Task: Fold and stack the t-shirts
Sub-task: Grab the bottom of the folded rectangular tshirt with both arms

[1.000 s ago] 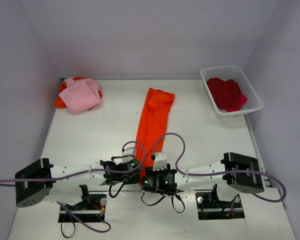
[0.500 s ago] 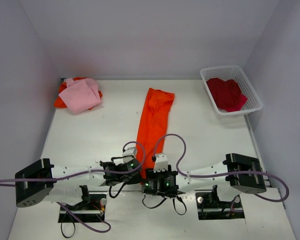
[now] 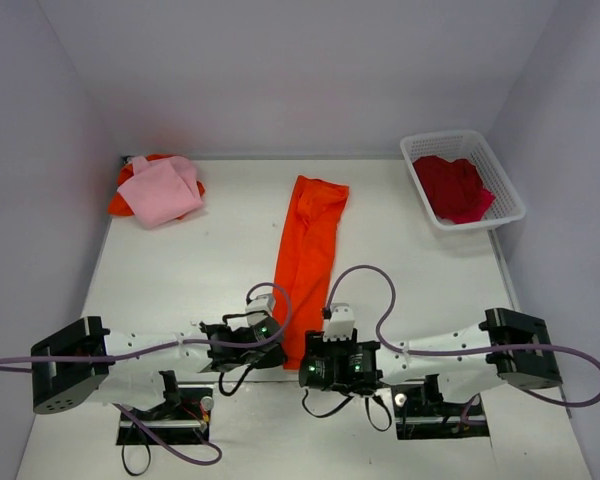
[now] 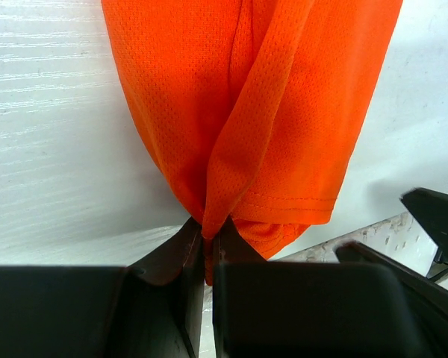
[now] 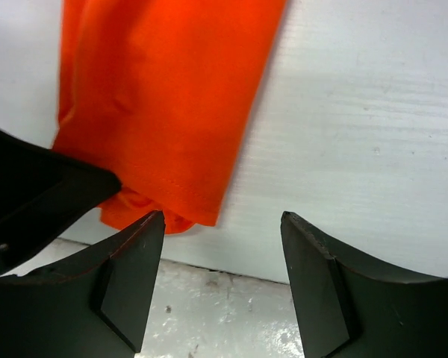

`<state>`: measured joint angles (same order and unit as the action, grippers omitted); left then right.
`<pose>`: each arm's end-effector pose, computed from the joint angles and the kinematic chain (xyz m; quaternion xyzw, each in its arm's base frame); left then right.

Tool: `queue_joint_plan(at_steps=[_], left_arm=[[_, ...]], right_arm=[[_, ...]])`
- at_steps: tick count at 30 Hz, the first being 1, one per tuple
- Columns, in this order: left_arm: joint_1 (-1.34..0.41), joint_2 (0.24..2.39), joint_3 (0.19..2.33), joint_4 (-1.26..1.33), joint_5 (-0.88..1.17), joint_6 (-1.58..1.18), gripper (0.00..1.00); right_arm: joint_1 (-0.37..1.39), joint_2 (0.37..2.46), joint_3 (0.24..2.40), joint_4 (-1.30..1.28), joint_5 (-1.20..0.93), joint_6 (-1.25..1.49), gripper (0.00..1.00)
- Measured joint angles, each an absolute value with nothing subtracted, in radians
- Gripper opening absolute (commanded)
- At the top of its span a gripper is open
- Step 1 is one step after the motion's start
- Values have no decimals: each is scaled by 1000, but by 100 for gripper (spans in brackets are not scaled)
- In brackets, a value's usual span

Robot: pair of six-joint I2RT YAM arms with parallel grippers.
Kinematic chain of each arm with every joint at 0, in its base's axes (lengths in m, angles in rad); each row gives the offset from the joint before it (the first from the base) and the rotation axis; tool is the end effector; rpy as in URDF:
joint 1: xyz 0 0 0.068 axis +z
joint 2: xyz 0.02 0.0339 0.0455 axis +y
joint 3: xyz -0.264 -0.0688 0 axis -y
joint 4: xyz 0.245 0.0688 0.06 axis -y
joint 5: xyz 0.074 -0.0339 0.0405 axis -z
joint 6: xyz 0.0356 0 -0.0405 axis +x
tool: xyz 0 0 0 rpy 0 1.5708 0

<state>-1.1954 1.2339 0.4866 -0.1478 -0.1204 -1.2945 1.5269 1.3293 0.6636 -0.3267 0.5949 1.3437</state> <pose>0.0852 -0.2046 0.1548 -0.0666 0.9396 -0.2953 0.1597 0.0306 0.2421 0.1791 -0.0006 0.9202 0.2322 0.3152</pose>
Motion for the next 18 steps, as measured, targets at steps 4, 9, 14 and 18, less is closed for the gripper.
queue_joint_plan(at_steps=[4, 9, 14, 18], left_arm=[[-1195, 1232, 482, -140, -120, -1297, 0], [-1195, 1211, 460, -125, -121, -1310, 0], [-1195, 1178, 436, -125, -123, -1319, 0], [-1195, 1170, 430, -125, -123, -1320, 0]], right_arm=[[1527, 1424, 667, -325, 595, 1354, 57], [1527, 1533, 715, -321, 611, 1356, 50], [1527, 1549, 727, -299, 618, 1364, 42], [1527, 1549, 727, -294, 619, 1368, 42]])
